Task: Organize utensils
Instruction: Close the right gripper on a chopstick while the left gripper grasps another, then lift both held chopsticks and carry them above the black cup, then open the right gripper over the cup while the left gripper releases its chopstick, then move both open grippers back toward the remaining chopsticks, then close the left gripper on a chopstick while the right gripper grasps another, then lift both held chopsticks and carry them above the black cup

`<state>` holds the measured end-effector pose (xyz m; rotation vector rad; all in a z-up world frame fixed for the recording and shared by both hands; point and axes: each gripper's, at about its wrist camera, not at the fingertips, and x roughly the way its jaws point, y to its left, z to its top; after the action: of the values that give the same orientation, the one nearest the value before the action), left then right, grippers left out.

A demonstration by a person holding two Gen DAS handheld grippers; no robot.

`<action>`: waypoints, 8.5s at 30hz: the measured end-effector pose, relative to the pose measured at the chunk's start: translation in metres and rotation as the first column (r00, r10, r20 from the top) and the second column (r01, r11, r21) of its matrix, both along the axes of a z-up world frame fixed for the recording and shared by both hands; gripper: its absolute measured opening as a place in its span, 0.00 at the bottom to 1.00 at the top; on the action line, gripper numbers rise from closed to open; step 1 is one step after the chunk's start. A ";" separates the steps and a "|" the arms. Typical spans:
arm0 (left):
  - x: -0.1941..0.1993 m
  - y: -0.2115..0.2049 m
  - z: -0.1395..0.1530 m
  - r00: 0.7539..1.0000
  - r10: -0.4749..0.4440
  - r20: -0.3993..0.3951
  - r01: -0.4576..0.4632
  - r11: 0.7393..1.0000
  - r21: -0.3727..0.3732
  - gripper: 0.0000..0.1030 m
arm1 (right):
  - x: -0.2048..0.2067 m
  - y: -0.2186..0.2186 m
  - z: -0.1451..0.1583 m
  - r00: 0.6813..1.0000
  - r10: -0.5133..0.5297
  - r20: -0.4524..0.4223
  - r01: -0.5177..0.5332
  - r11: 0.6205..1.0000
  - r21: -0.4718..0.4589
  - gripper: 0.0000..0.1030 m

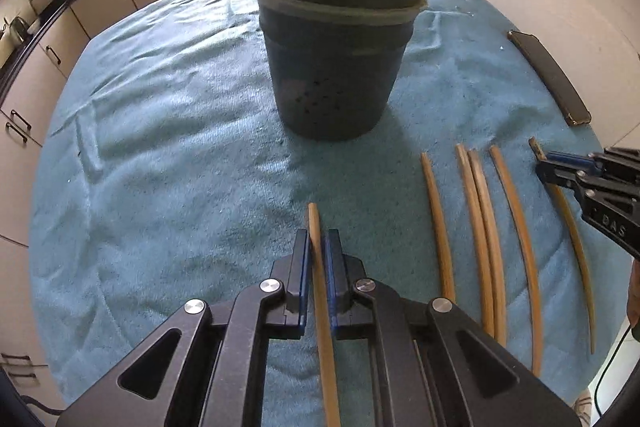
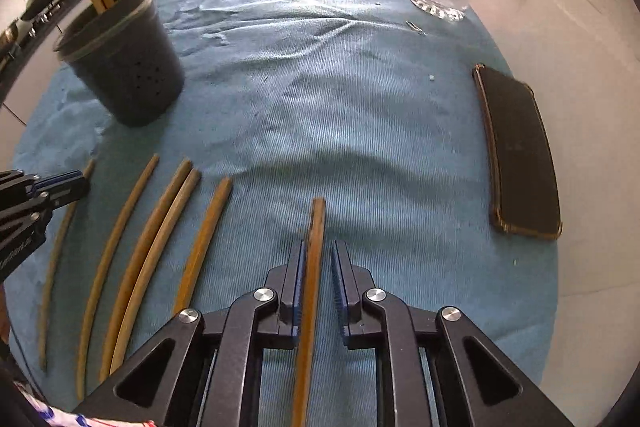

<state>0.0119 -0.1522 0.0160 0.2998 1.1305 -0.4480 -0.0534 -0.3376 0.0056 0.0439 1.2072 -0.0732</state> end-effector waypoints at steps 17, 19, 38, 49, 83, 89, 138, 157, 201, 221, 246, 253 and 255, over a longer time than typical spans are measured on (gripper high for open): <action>-0.059 0.059 0.103 0.948 0.132 0.288 -0.062 0.969 -0.239 0.05 | -0.062 -0.008 0.090 0.915 -0.086 0.393 0.034 0.990 0.137 0.07; -0.073 0.066 0.118 0.934 0.152 0.323 -0.063 0.961 -0.268 0.05 | -0.079 -0.004 0.110 0.889 -0.085 0.450 0.031 0.992 0.126 0.07; -0.174 0.099 0.180 0.832 0.213 0.512 -0.025 0.937 -0.350 0.05 | -0.179 0.033 0.180 0.752 -0.052 0.657 0.026 0.998 0.050 0.07; -0.163 0.095 0.208 0.820 0.230 0.524 0.007 0.912 -0.411 0.05 | -0.164 0.039 0.210 0.699 -0.040 0.714 0.019 0.999 0.037 0.07; 0.061 0.018 0.207 0.881 0.267 0.390 -0.058 0.879 -0.473 0.05 | 0.088 0.060 0.201 0.669 -0.134 0.731 -0.047 0.974 0.222 0.07; 0.076 0.013 0.186 0.905 0.263 0.335 -0.083 0.880 -0.468 0.05 | 0.115 0.056 0.170 0.746 -0.138 0.652 -0.072 0.956 0.284 0.07; -0.043 -0.036 0.002 0.996 -0.010 0.091 0.022 0.991 -0.135 0.26 | -0.052 0.049 -0.002 0.967 0.045 0.249 -0.080 0.988 0.132 0.32; -0.045 0.009 0.004 0.996 0.081 -0.033 -0.085 0.986 -0.145 0.11 | -0.057 0.043 0.000 0.985 0.051 0.165 -0.074 0.988 0.138 0.14; -0.124 0.052 0.150 0.914 0.176 0.366 -0.028 0.926 -0.376 0.05 | -0.129 0.028 0.143 0.801 -0.089 0.593 0.001 0.989 0.147 0.07; -0.177 0.082 0.200 0.840 0.214 0.499 0.030 0.899 -0.436 0.05 | -0.169 0.037 0.181 0.731 -0.055 0.680 -0.017 0.995 0.099 0.07; -0.063 0.067 0.282 0.799 0.302 0.520 -0.003 0.867 -0.498 0.05 | -0.065 0.039 0.259 0.651 -0.053 0.758 -0.074 0.988 0.133 0.07; -0.002 0.049 0.284 0.801 0.334 0.497 -0.034 0.854 -0.518 0.05 | -0.006 0.044 0.274 0.628 -0.099 0.772 -0.083 0.977 0.194 0.07; 0.015 0.044 0.276 0.815 0.341 0.469 -0.051 0.848 -0.527 0.05 | 0.010 0.045 0.268 0.632 -0.108 0.768 -0.073 0.977 0.198 0.07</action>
<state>0.0274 -0.1082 0.2922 -0.1498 0.4397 -0.4071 -0.0431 -0.2921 0.2737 0.2533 0.3214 0.0602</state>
